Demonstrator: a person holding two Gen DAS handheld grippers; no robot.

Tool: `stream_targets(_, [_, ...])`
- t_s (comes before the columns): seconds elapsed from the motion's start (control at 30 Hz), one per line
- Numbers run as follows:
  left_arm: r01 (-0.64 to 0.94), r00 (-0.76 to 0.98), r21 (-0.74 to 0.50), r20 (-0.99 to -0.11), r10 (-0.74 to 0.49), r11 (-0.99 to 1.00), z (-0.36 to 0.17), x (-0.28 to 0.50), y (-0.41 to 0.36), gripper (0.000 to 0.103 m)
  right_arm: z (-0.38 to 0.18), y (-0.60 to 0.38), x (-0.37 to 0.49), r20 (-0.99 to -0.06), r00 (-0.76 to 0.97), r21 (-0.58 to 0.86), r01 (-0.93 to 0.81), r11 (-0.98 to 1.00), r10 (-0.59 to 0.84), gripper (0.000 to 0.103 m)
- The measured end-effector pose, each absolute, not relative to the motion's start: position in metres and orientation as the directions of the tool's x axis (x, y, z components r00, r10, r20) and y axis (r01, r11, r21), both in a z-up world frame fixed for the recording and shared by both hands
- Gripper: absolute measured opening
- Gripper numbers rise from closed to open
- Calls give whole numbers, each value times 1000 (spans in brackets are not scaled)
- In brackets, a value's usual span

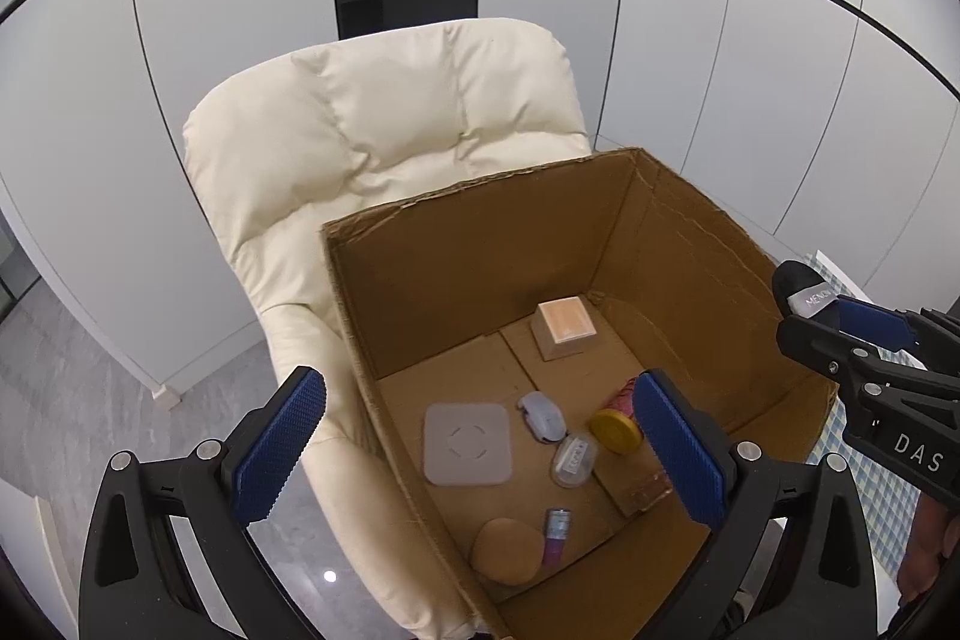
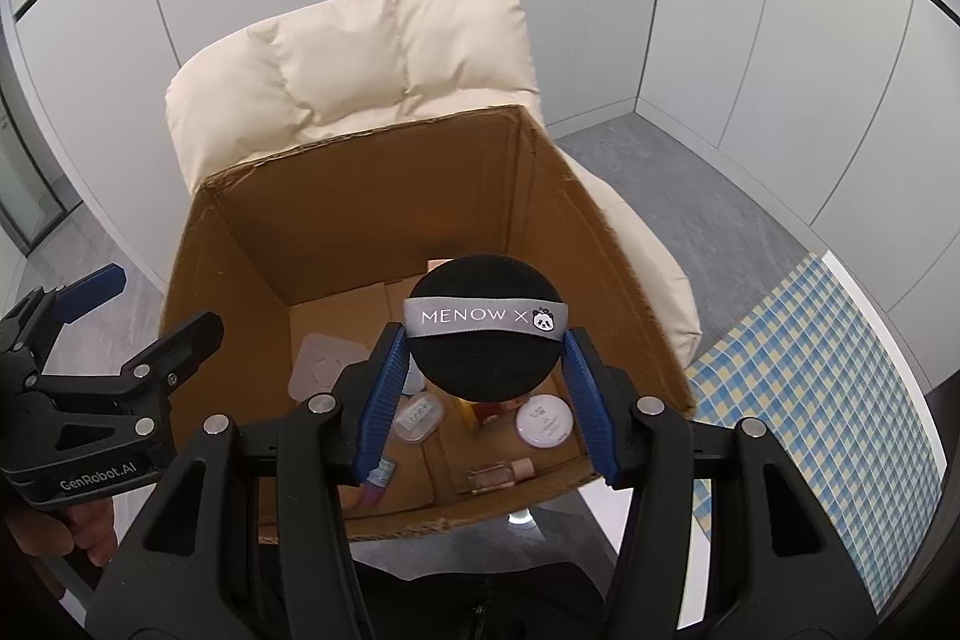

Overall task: Organize objects
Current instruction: 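Lower the black compact into the box and open the right tool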

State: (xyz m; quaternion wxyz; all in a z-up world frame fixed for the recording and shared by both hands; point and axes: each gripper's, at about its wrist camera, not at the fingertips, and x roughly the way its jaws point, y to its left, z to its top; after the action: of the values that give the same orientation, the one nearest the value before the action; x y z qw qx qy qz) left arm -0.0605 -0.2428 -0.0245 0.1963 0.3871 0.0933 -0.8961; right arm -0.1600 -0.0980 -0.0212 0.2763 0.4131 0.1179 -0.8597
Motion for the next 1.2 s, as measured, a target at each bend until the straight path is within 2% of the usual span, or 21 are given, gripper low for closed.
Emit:
stream_targets(0.4, [443,-616,-15,-732,-293,-896,-25,-53,-254,102,-23,-116,-153,-778,-490,23,603,-798,-392,55])
stream_targets(0.57, [444,-616,-13,-730,-295,-896,-24,-53,-254,102,-24,-118,-152,-782,-486,16,610,-792,-390,59])
stream_targets(0.6, [443,-616,-12,-730,-295,-896,-24,-52,-253,102,-24,-118,-152,-783,-486,16,609,-793,-388,60])
stream_targets(0.67, [443,-615,-13,-732,-293,-896,-24,-52,-253,102,-24,-117,-152,-781,-492,15,602,-799,-385,72])
stream_targets(0.77, [440,-615,-13,-733,-291,-898,-25,-52,-253,102,-23,-115,-154,-776,-501,16,591,-807,-382,85])
stream_targets(1.2, [439,-611,-10,-737,-290,-899,-27,-53,-252,102,-27,-112,-159,-785,-502,16,568,-823,-362,96])
